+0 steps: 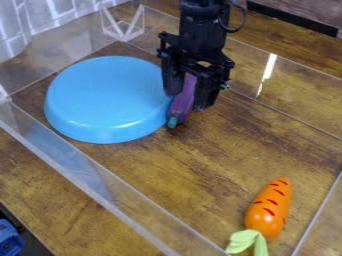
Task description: Remove the purple eggplant from the blue tray and put it on the table
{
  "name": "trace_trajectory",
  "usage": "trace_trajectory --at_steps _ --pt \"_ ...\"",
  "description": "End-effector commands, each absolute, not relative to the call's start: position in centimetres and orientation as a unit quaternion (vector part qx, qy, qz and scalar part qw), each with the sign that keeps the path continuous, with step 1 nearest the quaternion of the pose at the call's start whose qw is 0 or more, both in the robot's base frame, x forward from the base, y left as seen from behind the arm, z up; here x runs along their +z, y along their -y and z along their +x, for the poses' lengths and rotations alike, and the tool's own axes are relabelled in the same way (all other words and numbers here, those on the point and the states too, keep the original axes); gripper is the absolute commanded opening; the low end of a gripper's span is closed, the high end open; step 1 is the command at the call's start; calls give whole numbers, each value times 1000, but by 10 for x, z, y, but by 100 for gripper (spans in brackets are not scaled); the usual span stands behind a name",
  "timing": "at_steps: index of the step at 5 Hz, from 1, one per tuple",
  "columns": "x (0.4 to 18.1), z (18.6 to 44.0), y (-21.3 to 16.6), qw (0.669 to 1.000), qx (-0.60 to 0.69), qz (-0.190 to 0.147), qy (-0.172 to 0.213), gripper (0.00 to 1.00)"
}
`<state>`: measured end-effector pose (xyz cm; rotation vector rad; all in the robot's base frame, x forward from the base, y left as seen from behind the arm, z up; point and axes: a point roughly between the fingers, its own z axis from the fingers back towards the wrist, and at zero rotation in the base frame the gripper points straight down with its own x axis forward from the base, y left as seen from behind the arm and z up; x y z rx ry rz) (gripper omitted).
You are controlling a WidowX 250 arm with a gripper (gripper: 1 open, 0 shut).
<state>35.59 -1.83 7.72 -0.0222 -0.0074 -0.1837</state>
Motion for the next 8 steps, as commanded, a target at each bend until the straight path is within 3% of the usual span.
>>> trace_trajectory --at_steps 1,8 --pt "91 366 9 996 -85 -12 33 0" --pt "85 372 -12 996 -74 -36 38 0"
